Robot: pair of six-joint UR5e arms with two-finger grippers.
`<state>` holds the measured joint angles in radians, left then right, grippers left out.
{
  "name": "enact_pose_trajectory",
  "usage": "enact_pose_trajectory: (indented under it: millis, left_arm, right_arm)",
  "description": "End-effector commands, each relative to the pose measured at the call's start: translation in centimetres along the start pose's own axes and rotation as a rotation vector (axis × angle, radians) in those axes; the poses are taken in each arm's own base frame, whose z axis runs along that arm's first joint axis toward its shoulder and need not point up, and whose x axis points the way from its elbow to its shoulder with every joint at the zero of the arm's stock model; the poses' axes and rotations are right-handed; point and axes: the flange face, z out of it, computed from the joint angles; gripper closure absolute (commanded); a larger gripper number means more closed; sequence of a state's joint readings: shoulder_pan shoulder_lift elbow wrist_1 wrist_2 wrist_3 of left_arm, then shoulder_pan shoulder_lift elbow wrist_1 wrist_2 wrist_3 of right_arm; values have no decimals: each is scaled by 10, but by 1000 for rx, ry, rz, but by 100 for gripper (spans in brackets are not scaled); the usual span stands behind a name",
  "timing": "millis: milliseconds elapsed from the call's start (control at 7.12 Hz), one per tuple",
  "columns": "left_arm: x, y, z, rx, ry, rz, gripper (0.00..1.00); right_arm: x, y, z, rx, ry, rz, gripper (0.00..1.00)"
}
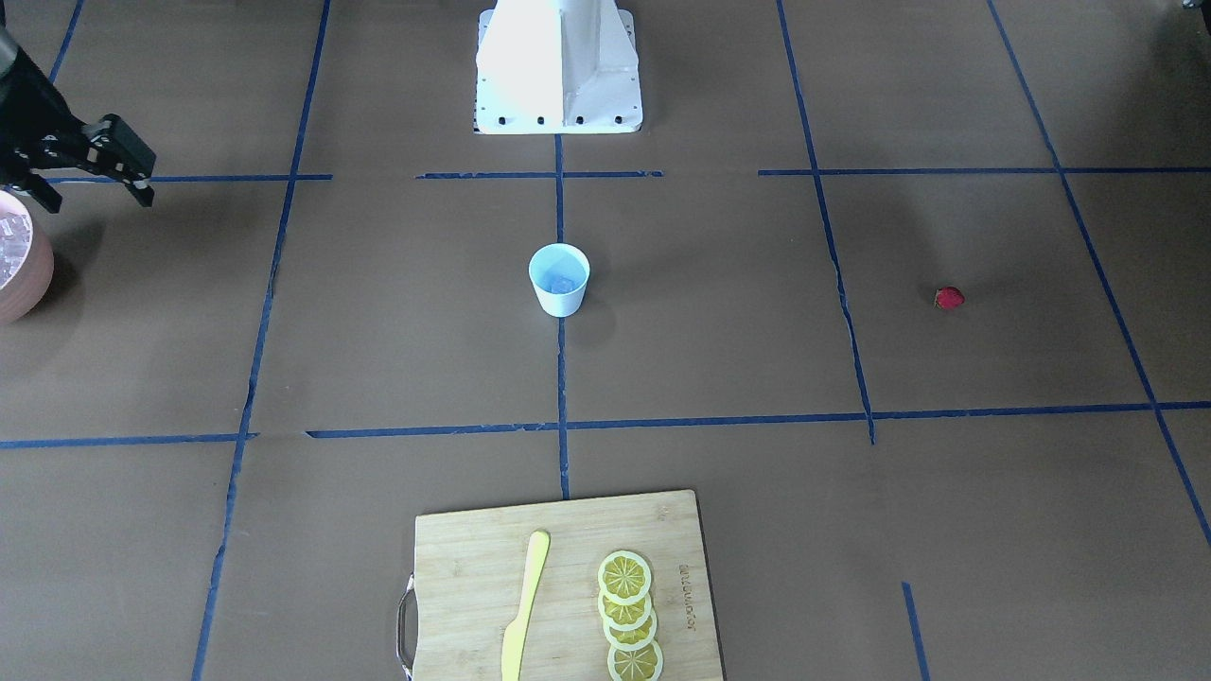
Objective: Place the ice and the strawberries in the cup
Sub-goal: 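Move the empty right gripper back to the pink ice bowl, then reach the right gripper into the pink bowl and grasp an ice cube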
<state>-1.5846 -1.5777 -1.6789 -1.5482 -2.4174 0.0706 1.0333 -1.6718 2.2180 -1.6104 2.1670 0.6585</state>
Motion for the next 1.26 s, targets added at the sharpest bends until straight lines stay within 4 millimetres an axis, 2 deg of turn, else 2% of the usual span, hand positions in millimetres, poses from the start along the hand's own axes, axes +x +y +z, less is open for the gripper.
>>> enact_pose_trajectory:
  millis: [0,140,281,702,1124]
  left_arm:
    - [4,1,-3,6,0,7,0]
    - [4,1,-3,6,0,7,0]
    - [6,0,-5,10,0,11,0]
    - [6,0,-6,11,-1,12,0]
    - [6,0,-6,12,-1,14,0]
  right_arm:
    - [91,22,10,-52,6,-38,1]
    - [124,25,15,-59,5,-53,0]
    - [148,30,27,-85,21,-45,1]
    - [194,28,71,-114,36,-60,1]
    - [225,30,103,-128,65,-47,1]
